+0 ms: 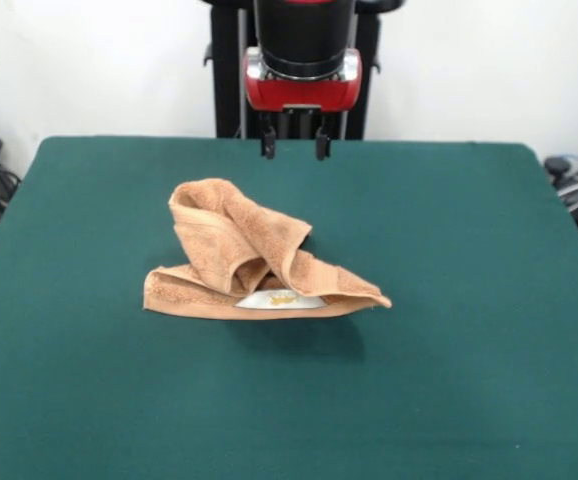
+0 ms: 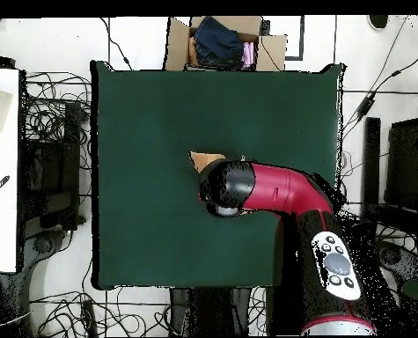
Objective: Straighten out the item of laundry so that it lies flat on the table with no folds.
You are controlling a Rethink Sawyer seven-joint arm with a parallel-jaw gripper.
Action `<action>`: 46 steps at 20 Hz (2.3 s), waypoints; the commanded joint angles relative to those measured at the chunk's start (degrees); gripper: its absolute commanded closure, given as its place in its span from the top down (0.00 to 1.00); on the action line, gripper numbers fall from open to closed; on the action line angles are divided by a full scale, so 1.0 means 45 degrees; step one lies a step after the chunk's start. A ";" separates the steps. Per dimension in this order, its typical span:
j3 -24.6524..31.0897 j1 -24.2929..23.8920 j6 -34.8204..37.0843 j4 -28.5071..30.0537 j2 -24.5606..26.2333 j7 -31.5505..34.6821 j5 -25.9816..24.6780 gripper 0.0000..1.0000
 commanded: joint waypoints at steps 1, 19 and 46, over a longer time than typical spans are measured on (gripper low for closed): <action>0.0850 0.0103 -0.0420 0.0910 0.0309 0.0206 -0.0332 1.00; -0.0737 0.1443 0.1769 0.1343 -0.0783 0.1922 -0.0147 1.00; 0.0449 0.0379 -0.3881 0.2362 -0.1202 0.0838 -0.0261 1.00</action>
